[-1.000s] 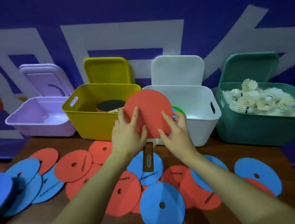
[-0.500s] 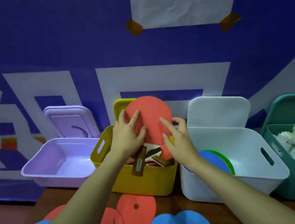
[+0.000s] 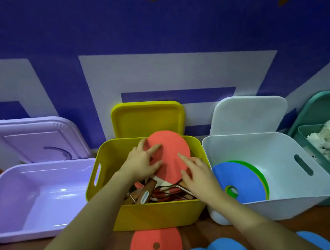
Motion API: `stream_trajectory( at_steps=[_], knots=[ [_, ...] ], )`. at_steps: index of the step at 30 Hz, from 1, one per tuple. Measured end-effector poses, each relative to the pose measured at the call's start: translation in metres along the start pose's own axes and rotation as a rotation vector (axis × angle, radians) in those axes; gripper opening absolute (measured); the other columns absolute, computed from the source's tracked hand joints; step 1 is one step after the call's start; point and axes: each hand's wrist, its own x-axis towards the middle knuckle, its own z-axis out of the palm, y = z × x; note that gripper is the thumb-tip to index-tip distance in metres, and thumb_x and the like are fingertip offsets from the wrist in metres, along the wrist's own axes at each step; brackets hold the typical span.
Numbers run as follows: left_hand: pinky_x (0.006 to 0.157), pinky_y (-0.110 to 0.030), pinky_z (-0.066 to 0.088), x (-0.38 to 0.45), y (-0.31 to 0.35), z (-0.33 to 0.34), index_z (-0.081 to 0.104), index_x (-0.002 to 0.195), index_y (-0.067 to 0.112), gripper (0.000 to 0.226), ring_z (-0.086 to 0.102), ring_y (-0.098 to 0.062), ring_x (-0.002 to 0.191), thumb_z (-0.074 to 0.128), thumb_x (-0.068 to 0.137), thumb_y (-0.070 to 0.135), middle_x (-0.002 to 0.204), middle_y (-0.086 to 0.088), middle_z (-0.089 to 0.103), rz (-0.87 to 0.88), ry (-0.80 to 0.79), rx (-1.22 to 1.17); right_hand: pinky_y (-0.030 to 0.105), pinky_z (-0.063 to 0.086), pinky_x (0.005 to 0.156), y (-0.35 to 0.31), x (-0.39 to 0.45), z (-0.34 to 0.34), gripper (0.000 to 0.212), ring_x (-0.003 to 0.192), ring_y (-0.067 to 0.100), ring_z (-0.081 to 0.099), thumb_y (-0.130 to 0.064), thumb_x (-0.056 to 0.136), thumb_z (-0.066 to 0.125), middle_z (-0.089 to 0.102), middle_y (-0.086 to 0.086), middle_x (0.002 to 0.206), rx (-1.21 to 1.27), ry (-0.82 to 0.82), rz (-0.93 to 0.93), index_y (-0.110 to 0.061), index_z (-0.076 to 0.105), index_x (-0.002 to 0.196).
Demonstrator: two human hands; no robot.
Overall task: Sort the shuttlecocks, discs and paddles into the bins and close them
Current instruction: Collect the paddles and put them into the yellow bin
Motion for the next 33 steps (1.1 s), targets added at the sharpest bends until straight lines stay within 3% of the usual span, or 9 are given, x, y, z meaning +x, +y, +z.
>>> stream_trajectory(
  at_steps=[4,8,12,16,22,27,33],
  knots=[
    [0.111,-0.046,0.022,-0.007,-0.002,0.026,0.014,0.146,0.045,0.085,0.019,-0.043,0.137,0.047,0.074,0.077,0.155,-0.017,-0.012,-0.035,-0.183,0.018,0.039,0.030,0.108,0.004,0.004,0.003,0.051,0.135,0.027,0.027,-0.034,0.095,0.044,0.024,0.004,0.151,-0.217,-0.209,-0.002,-0.034,0.030,0.144],
    [0.106,-0.049,0.026,-0.018,0.002,0.035,0.001,0.146,0.045,0.108,0.021,-0.041,0.136,0.051,0.059,0.086,0.155,-0.014,-0.014,-0.045,-0.158,0.144,0.038,0.019,0.112,0.007,0.016,0.000,0.055,0.140,0.025,0.020,-0.036,0.095,0.042,0.017,0.005,0.155,-0.295,-0.254,-0.007,-0.036,0.022,0.146],
    [0.104,-0.041,0.030,-0.018,-0.003,0.036,0.017,0.148,0.036,0.102,0.033,-0.038,0.127,0.053,0.064,0.082,0.156,-0.010,0.006,0.044,-0.053,0.160,0.039,0.014,0.114,0.008,0.024,-0.001,0.058,0.142,0.024,0.015,-0.052,0.093,0.040,0.015,0.007,0.156,-0.351,-0.346,-0.030,-0.038,0.022,0.146],
    [0.103,-0.042,0.032,-0.015,-0.022,0.031,0.029,0.144,0.035,0.109,0.037,-0.036,0.126,0.030,0.050,0.090,0.153,-0.003,0.020,0.144,-0.037,0.167,0.039,0.012,0.114,0.010,0.019,0.001,0.066,0.143,0.023,0.013,-0.062,0.087,0.044,0.014,0.005,0.157,-0.395,-0.353,-0.071,-0.040,0.022,0.146],
    [0.100,-0.043,0.039,-0.010,-0.049,0.023,0.052,0.133,0.029,0.094,0.048,-0.035,0.121,0.041,0.058,0.085,0.144,-0.001,0.042,0.317,-0.017,0.093,0.041,0.007,0.114,0.008,0.022,0.005,0.070,0.144,0.026,0.005,-0.063,0.085,0.047,0.004,0.000,0.158,-0.391,-0.408,-0.140,-0.044,0.016,0.146],
    [0.107,-0.045,0.030,-0.011,-0.050,0.032,0.028,0.143,0.040,0.087,0.028,-0.029,0.138,0.048,0.069,0.081,0.154,0.007,0.019,0.235,-0.237,0.146,0.039,0.014,0.110,0.008,0.026,0.014,0.058,0.142,0.022,0.018,-0.055,0.091,0.043,0.020,0.000,0.155,-0.426,-0.435,-0.132,-0.041,0.024,0.144],
    [0.104,-0.050,0.034,-0.015,-0.039,0.043,0.020,0.144,0.046,0.084,0.031,-0.032,0.135,0.046,0.072,0.079,0.154,0.008,0.016,0.095,-0.254,0.102,0.040,0.002,0.116,0.011,0.029,0.019,0.058,0.145,0.029,0.003,-0.052,0.095,0.037,0.001,0.009,0.158,-0.337,-0.556,-0.072,-0.043,0.012,0.146]
  ],
)
